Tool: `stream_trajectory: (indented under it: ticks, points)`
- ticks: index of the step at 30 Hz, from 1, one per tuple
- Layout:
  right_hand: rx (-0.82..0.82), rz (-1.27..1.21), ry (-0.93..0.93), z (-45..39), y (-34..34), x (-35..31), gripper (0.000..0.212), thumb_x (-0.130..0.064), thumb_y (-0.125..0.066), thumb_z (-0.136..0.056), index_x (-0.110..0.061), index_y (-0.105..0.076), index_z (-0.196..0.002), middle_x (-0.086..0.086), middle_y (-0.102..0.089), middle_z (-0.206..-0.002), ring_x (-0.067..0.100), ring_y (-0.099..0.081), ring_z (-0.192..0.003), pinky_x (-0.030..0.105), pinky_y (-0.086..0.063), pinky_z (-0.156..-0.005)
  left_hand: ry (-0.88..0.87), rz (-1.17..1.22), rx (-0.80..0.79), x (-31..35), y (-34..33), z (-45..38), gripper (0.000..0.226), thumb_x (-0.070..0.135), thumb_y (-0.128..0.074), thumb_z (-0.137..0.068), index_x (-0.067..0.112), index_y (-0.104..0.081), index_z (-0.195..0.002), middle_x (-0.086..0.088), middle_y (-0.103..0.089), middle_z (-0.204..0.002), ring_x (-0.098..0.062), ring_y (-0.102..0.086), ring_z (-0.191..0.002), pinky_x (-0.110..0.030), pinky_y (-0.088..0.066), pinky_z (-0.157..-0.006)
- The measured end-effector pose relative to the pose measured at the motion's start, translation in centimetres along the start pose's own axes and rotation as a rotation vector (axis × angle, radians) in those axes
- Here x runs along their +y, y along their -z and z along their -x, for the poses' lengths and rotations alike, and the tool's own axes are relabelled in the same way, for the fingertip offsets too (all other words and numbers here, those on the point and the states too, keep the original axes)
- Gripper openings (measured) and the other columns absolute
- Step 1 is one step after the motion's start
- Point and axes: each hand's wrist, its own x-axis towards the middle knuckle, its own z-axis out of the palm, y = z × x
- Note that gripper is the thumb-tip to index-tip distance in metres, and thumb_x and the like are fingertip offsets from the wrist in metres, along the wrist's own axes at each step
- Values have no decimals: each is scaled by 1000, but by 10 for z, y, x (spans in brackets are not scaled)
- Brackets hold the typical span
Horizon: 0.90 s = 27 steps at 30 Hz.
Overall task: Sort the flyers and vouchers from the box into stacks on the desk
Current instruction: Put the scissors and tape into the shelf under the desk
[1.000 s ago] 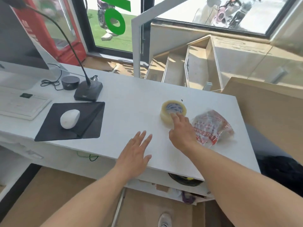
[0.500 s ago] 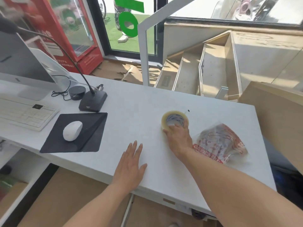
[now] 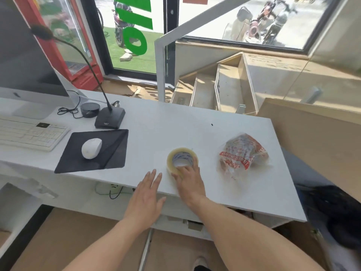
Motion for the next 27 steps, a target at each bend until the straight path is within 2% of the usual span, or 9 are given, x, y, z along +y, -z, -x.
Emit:
stream_trajectory:
  ticks: [3,5,8,12,16,20,23,24,27]
  points:
    - [15,31,30,28,-16,-13,40,-47,-39,-105,-24,-60,-130,0,-59,-131,19,5,-154,40,-13,-125,-28,18,-5,-13,-4,35,76,41,-46,-104,23,2,-161,7,16,-166,-10,13,-154,-31,2,-125]
    - [32,172,107,50,-22,-21,42,-49,-36,-105,-24,-59,-131,1,-63,-121,22,-18,-150,39,-11,-126,-44,27,-8,-22,-7,58,77,40,-46,-103,22,1,-161,6,14,-166,-11,12,-154,-34,-1,-127]
    - [204,279,247,102,-35,-29,41,-46,-41,-102,-22,-68,-120,0,-70,-99,25,-41,-138,42,-34,-119,-65,36,-39,-33,-13,89,77,40,-44,-105,21,5,-161,5,16,-166,-12,13,-154,-28,5,-125]
    - [255,163,231,167,-65,-22,27,-39,-55,-99,-23,-69,-116,-2,-67,-92,22,-23,-151,36,-41,-110,-97,19,-94,-41,-29,120,79,40,-42,-105,18,9,-160,5,17,-167,-10,14,-154,-30,3,-126]
    - [193,235,124,202,-77,-6,26,-37,-63,-97,-21,-72,-115,-1,-69,-94,18,-27,-145,44,-47,-108,-143,-33,-168,-48,-50,143,78,43,-45,-103,23,4,-161,3,12,-168,-14,8,-155,-37,-8,-127]
    - [86,236,-38,216,-82,22,37,-44,-53,-100,-24,-68,-127,-3,-69,-112,18,-18,-151,40,-47,-108,-171,-45,-215,-42,-67,151,75,44,-46,-103,32,2,-160,2,7,-169,-16,4,-156,-32,-5,-127]
    - [106,209,-97,209,-88,49,36,-45,-55,-99,-24,-68,-126,-3,-69,-114,17,-19,-149,39,-55,-97,-186,-29,-210,-35,-80,140,73,44,-46,-103,35,-3,-160,2,3,-169,-16,1,-156,-29,-3,-125]
    - [99,192,-112,204,-93,60,36,-44,-56,-99,-24,-68,-126,-2,-69,-115,17,-19,-149,40,-55,-95,-181,-10,-214,-34,-88,132,72,43,-48,-102,35,-5,-160,2,1,-169,-16,-2,-156,-30,-6,-125]
    - [79,143,-143,182,-113,95,37,-39,-54,-102,-20,-64,-132,5,-67,-122,20,-16,-150,41,-48,-104,-166,29,-201,-35,-121,98,72,37,-55,-100,30,-16,-160,-3,-11,-168,-23,-13,-155,-37,-18,-125]
